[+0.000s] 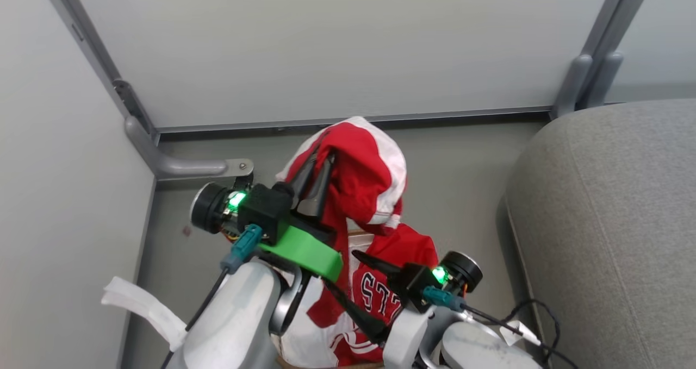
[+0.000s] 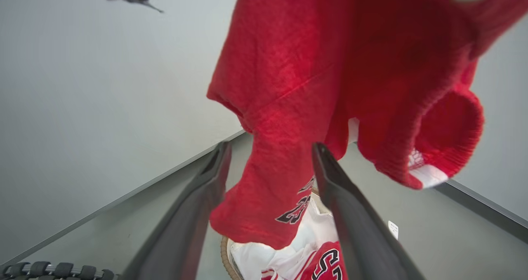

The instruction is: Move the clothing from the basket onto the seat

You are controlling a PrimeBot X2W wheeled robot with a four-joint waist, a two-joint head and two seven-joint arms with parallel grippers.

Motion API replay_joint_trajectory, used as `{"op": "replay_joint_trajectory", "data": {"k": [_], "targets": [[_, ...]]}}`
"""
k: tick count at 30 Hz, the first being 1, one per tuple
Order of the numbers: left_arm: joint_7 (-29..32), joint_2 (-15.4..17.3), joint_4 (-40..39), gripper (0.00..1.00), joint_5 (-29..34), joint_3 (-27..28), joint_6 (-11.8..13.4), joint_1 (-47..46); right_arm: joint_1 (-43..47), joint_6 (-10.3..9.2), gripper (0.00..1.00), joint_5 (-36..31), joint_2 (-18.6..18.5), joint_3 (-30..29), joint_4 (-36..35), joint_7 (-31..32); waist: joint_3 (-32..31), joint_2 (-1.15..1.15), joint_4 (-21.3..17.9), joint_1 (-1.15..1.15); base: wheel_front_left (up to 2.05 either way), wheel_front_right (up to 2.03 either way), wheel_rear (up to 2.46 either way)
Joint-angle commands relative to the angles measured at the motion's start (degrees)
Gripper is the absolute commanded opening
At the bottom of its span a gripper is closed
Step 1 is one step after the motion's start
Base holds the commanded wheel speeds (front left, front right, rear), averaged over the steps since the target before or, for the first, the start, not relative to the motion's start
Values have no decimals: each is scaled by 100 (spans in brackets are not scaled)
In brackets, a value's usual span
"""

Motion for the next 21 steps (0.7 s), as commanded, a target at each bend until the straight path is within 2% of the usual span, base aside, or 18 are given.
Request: {"op": "replay_joint_trajectory", "data": {"k": [1,12,13,14,21], "targets": [[2,5,-34,0,-109,-116,38,-149,-178,-6,100,56,-31,70,108,-28,122,0,163,0,0,0,0],[2,5,-125,0,-448,-912,195,-428,-508,-6,100,-60,-26,-452,375,-28,235,0,413,0,0,0,0],[2,6,-126,0,-468,-960,208,-442,-497,-6,58,-51,-29,-547,350,-28,232,0,433,0,0,0,0],[2,7,-120,0,-484,-1011,218,-446,-466,-6,0,-36,-28,-575,353,-28,225,0,447,0,0,0,0],[2,6,70,0,-424,-927,310,-396,-329,-6,0,-42,-27,-720,140,-28,237,0,378,0,0,0,0]]}}
